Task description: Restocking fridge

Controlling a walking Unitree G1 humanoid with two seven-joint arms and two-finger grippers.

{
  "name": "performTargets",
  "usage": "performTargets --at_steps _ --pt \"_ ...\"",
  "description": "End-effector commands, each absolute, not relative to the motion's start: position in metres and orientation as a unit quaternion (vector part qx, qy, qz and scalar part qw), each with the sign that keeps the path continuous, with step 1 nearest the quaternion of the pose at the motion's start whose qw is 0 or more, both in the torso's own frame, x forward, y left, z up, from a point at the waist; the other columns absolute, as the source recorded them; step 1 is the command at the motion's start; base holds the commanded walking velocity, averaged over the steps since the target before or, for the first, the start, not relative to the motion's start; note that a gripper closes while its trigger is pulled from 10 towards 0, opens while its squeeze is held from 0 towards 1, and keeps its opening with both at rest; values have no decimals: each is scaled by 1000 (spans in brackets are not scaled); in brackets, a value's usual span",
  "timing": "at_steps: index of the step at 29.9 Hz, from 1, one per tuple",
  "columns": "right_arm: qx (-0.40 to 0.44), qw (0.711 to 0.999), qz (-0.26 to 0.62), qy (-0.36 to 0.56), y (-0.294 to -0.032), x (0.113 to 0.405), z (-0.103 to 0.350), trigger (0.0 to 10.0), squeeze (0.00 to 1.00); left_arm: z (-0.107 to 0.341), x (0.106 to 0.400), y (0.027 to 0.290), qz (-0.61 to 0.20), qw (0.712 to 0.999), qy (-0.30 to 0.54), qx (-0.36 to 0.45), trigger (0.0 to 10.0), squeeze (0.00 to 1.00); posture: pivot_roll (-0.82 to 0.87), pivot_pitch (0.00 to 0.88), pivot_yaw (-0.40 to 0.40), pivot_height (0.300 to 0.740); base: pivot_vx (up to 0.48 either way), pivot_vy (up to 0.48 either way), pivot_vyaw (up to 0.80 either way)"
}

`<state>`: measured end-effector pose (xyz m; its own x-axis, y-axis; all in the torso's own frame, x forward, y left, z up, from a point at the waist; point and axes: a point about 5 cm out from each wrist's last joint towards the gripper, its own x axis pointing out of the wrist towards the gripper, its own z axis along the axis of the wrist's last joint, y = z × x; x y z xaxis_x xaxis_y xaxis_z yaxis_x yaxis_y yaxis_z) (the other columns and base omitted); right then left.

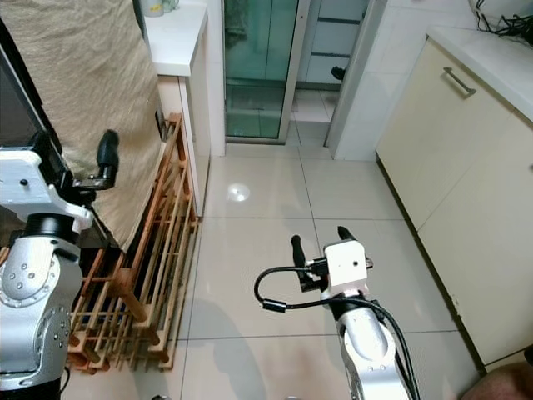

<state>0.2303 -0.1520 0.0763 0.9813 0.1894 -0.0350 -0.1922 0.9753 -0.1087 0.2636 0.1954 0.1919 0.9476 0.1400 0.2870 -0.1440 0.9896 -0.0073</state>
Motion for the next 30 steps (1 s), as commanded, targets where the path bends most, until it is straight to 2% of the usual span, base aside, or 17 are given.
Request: performTargets --at_steps 1,14,24,30 --pt "-64 993 97 6 -152 233 82 10000 0 192 267 195 77 987 -144 0 10000 0 -89 0 -45 740 0 0 0" --pt "-64 993 95 10 -154 235 78 10000 0 190 278 189 67 988 -138 -14 10000 0 -102 0 -42 740 0 0 0" --pt "-62 993 95 15 -154 235 73 10000 0 180 289 194 100 989 -103 -34 10000 0 -108 0 -35 740 0 0 0" --pt "-62 994 91 17 -156 236 68 10000 0 177 300 183 67 993 -86 -35 10000 0 -112 0 -35 740 0 0 0"
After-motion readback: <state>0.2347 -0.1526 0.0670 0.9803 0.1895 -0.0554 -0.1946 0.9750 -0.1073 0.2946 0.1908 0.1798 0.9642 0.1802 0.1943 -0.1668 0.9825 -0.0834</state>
